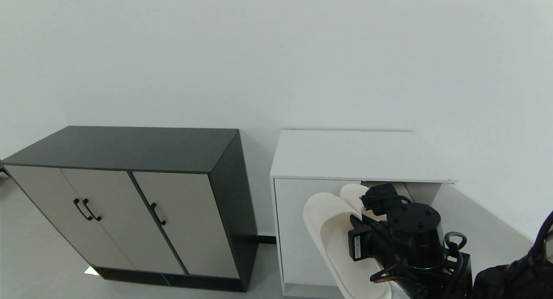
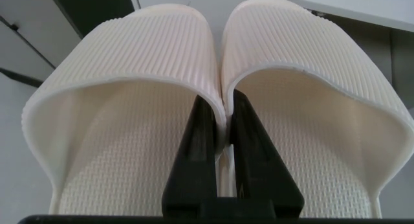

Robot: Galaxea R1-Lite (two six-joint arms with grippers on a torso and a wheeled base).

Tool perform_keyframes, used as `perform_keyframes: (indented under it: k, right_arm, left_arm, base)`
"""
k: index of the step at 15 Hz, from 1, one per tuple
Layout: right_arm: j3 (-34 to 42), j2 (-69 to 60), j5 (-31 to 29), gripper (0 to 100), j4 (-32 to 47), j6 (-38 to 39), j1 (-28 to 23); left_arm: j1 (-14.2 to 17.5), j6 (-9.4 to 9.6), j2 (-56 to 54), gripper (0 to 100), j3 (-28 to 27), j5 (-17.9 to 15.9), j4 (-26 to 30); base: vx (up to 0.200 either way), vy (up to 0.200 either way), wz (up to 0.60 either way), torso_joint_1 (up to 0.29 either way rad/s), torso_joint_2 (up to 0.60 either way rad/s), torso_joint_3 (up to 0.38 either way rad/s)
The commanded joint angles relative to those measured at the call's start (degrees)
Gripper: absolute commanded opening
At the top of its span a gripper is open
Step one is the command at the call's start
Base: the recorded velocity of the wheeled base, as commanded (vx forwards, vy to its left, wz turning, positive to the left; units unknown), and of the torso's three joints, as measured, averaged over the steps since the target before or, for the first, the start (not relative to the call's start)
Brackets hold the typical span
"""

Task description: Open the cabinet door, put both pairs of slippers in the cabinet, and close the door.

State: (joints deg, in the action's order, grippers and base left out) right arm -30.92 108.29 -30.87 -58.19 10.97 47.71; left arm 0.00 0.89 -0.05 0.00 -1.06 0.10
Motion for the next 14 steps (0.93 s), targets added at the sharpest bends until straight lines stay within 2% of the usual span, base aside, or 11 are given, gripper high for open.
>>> perform_keyframes:
  k: [1,13,14]
  right_arm:
    - [0.1,0.3,0.0,0,0.0,0.0,0.0]
    - [0.3,0.1,0.0,0,0.0,0.2,0.0]
    - [0.3,0.1,0.0,0,-0.2,0.2,0.0]
  left_arm:
    - [0.0,-0.01,0.0,0,0.0,0.0,0.0]
    - [0.0,-0.01,0.0,0,-0.1,0.0,0.0]
    - [0.0,-0.01,0.0,0,0.0,0.0,0.0]
  base:
    - [0.000,-0.200,0.00,-0.012,0.00,0.002]
    - [0.000,-0.200,0.00,0.003,0.00,0.003]
    - [0.000,0.000,0.00,0.000,0.00,0.000]
